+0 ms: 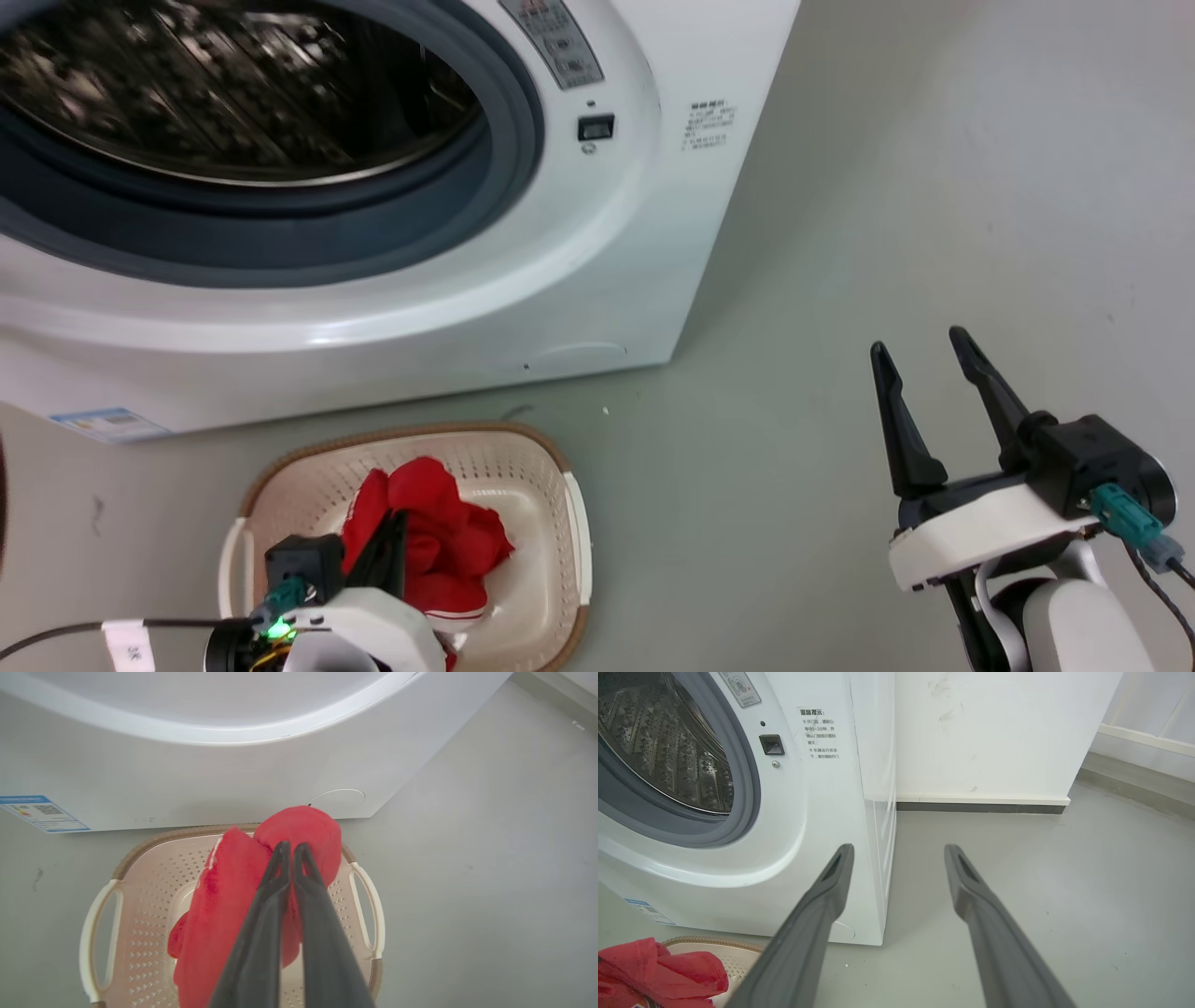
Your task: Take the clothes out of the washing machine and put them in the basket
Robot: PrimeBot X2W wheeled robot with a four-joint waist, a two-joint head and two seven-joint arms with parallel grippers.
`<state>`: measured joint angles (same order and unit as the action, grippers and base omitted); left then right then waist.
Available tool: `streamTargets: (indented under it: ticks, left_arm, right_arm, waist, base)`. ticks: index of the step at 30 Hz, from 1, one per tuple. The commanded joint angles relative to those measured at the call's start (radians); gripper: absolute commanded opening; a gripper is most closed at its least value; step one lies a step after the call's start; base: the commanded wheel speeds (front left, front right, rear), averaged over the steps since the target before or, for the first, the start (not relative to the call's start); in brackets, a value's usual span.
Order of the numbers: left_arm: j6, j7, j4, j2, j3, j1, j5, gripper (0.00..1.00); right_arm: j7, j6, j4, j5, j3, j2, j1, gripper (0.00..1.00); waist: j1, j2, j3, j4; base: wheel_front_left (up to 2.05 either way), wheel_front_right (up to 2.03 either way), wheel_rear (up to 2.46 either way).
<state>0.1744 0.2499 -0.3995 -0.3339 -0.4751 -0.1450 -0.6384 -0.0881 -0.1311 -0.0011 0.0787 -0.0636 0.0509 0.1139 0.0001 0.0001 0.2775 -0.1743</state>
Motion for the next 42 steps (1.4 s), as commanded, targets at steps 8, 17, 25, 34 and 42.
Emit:
streamTargets:
  ticks: [8,17,25,34,42]
  left_arm:
    - [-0.085,0.014,-0.252,0.052,-0.017,-0.172,0.044,0.00]
    - [-0.139,0.015,-0.477,0.087,-0.020,-0.321,0.091,0.00]
    - [-0.158,0.015,-0.681,0.103,-0.002,-0.409,0.084,0.00]
    - [-0.163,-0.003,-0.845,0.123,-0.007,-0.458,0.076,0.00]
    - [-0.180,0.001,-0.873,0.146,0.006,-0.424,0.047,1.00]
  right_arm:
    - [-0.041,0.001,0.013,0.025,-0.028,-0.001,0.083,1.00]
    - [-0.084,0.001,0.046,0.047,-0.071,-0.002,0.144,1.00]
    - [-0.116,0.001,0.077,0.067,-0.094,-0.002,0.190,1.00]
    - [-0.134,0.001,0.111,0.081,-0.108,-0.001,0.219,1.00]
    - [-0.135,0.001,0.148,0.061,-0.106,-0.001,0.202,1.00]
  waist:
    - [-0.0001,-0.0001,0.208,-0.069]
    - [-0.0001,-0.0001,0.327,-0.099]
    - [-0.0001,-0.0001,0.392,-0.116]
    - [-0.0001,-0.0001,0.418,-0.124]
    - [-0.0001,-0.0001,0.338,-0.106]
  base:
    - [0.00,0.00,0.00]
    - [0.00,0.00,0.00]
    - [0.00,0.00,0.00]
    - [0.00,0.00,0.00]
    - [0.00,0.00,0.00]
